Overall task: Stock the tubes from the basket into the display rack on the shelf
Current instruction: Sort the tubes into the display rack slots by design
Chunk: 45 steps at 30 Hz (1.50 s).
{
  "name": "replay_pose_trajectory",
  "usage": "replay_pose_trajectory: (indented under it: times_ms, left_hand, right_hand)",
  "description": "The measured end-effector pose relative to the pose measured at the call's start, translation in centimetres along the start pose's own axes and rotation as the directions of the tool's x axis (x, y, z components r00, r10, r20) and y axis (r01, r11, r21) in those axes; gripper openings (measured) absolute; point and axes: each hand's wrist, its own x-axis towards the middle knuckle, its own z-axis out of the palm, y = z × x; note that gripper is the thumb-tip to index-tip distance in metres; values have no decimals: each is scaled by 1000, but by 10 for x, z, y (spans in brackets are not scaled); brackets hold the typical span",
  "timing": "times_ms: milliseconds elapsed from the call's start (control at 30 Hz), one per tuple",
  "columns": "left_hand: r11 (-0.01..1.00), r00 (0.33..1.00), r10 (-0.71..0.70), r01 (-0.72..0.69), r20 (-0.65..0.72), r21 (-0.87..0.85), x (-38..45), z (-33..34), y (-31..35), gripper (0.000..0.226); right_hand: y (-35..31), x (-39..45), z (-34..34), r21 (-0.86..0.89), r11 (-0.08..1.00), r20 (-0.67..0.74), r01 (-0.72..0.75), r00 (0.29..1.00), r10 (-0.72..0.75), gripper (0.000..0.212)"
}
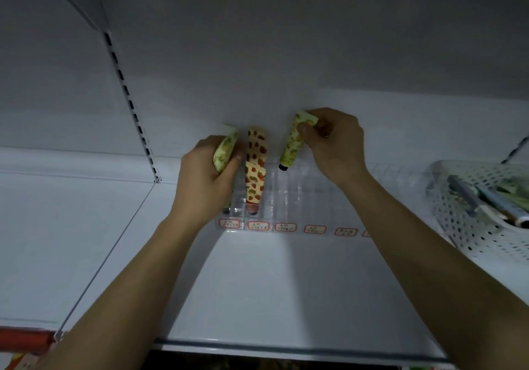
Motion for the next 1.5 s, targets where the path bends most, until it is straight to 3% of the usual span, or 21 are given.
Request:
replay_pose_trajectory:
  times_ms: [167,333,467,700,833,967,1067,1167,1267,1367,1500]
  left_hand:
    - [1000,1000,-2,2,-12,9,0,1,4,26]
    - [1000,1000,0,0,2,17,5,-1,8,21]
    - [999,1000,7,-7,-2,37,10,0,10,17]
    - [999,999,31,-32,31,29,17,1,18,17]
    - [997,998,41,-44,52,56,22,-5,30,24]
    - [982,988,133,-142,80,121,23,-1,46,15]
    - [967,975,196,-210,109,142,21,9,51,13]
    - [913,950,200,-270,241,306,28,12,36,53]
    - [884,934,107,-246,341,398,32,11,19,80]
    - [874,926,78,-242,370,422,29,14,8,78]
    - [849,925,99,-271,368,453,25,17,5,72]
  right_hand:
    - [-1,7,8,-50,993,3,104,995,-104,16]
    - [1,8,14,-168,963,113,209,975,-191,11]
    - [7,12,21,-285,937,191,204,970,-153,13]
    - [8,8,23,-326,933,230,154,970,-79,17]
    - [-26,-11,7,-147,958,56,245,969,-239,25]
    - [-72,-23,-11,247,929,288,276,894,-342,23]
    - [-68,-18,-12,275,930,315,245,891,-327,19]
    - [-50,-10,-20,319,932,167,170,958,-232,10]
    - [-32,-1,-29,151,979,63,133,988,-144,6]
    - [-20,-1,-21,-99,980,132,173,978,-159,11]
    - [-10,-7,-5,-193,943,176,271,955,-239,15]
